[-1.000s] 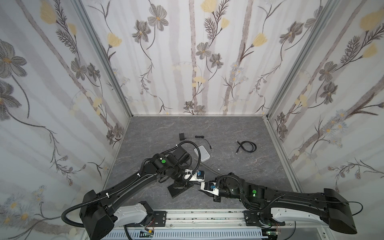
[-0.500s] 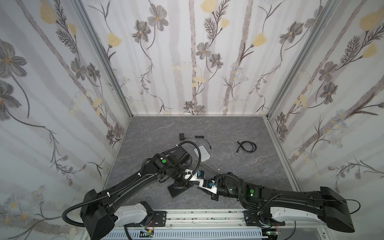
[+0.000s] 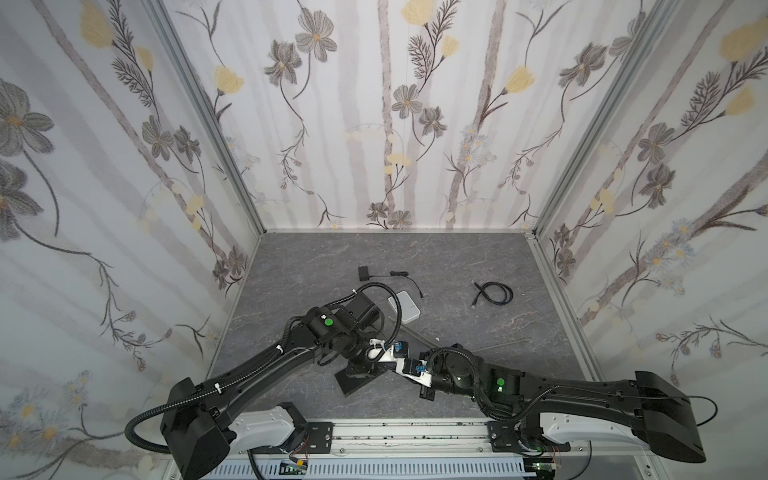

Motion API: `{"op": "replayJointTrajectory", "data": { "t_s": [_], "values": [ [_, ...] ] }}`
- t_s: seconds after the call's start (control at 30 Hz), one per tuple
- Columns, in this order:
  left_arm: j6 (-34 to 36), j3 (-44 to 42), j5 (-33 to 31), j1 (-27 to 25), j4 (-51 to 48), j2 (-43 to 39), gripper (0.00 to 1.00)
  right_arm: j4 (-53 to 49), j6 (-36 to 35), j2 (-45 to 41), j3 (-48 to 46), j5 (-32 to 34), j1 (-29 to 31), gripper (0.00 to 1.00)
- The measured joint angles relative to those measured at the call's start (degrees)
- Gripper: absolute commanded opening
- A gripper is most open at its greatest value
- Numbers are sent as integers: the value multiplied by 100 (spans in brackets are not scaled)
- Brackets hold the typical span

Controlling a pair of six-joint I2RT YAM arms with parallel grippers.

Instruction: Insert the plug into the switch port

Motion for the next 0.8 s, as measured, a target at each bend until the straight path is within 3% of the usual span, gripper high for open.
{"op": "replayJointTrajectory", "data": {
  "t_s": [0.43,0.8],
  "values": [
    [11,-9,-2,0,28,0,0,2,20,-4,-2,15,0,19],
    [28,-13,-4,-4,50,-20,0,11,20,15,-28,13,4,18]
  ]
}}
